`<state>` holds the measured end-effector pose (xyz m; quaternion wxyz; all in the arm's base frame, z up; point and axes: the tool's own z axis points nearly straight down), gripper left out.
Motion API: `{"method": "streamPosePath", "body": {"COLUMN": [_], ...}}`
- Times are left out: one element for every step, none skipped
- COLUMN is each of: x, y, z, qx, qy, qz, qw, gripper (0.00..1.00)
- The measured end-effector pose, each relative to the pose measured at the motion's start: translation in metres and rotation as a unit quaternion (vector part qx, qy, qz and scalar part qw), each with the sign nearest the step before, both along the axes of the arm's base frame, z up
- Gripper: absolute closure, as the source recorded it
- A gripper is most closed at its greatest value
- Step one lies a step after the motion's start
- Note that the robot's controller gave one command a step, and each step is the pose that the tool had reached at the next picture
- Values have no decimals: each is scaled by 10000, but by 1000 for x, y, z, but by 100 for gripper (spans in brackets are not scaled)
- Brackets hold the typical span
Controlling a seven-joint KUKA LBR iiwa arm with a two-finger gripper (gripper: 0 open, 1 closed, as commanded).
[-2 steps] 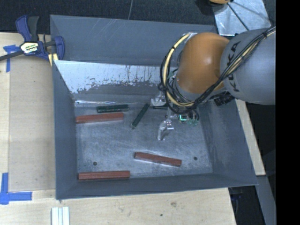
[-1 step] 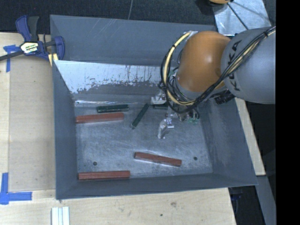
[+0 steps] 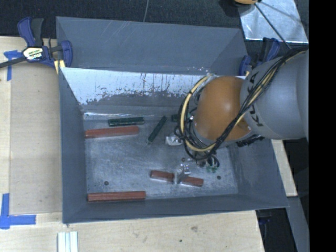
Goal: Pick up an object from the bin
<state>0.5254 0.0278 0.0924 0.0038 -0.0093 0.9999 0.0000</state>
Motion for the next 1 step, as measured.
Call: {"method": "streamPosePath", "body": {"x": [-19], "y": [3], "z": [-13], "qx": [-3], "qy": [-5], "qz": [241], "qw": [9997], "gripper": [0]}}
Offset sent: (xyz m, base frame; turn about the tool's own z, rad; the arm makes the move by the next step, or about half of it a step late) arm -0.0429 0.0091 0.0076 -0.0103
